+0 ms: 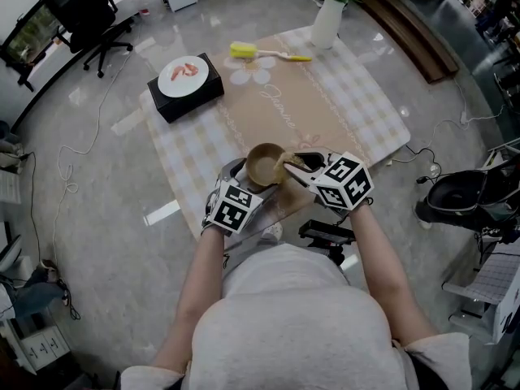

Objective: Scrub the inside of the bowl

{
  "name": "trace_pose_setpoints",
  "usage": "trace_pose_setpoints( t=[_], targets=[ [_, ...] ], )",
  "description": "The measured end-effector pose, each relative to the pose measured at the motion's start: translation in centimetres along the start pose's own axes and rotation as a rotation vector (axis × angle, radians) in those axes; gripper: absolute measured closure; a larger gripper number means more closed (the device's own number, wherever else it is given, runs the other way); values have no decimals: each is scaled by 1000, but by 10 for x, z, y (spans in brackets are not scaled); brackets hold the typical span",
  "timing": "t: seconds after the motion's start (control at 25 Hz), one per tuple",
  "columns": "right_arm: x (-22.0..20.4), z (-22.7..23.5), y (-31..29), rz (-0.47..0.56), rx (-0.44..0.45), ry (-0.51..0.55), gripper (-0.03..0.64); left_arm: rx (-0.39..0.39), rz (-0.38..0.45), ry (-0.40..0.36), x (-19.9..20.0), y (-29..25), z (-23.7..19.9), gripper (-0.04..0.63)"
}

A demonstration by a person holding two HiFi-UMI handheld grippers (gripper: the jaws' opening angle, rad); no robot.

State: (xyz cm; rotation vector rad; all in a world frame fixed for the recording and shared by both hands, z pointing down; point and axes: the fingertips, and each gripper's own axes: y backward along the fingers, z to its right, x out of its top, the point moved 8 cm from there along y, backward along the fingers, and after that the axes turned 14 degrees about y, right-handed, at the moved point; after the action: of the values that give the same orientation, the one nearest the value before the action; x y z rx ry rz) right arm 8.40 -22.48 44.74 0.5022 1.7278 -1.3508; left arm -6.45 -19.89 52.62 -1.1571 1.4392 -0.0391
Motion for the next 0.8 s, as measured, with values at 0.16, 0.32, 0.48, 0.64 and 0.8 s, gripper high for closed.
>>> trace_pose_setpoints(
  t=[0.16, 0.32, 0.48, 0.64, 0.8],
  targets=[
    [1, -4, -5, 19, 79, -15, 523, 3, 0, 1, 0, 0, 1, 156],
    [2, -4, -12, 45, 115, -33, 523, 5, -1, 1, 0, 0, 1, 156],
    [6, -7, -19, 76, 174, -23, 523, 7, 9, -6, 0, -1, 0, 156],
    [12, -9, -24, 87, 197, 10, 523, 10, -3, -2, 1, 1, 0, 158],
    [16, -11, -27, 140, 199, -9, 525, 10, -16, -7, 3, 2, 2, 156]
  ],
)
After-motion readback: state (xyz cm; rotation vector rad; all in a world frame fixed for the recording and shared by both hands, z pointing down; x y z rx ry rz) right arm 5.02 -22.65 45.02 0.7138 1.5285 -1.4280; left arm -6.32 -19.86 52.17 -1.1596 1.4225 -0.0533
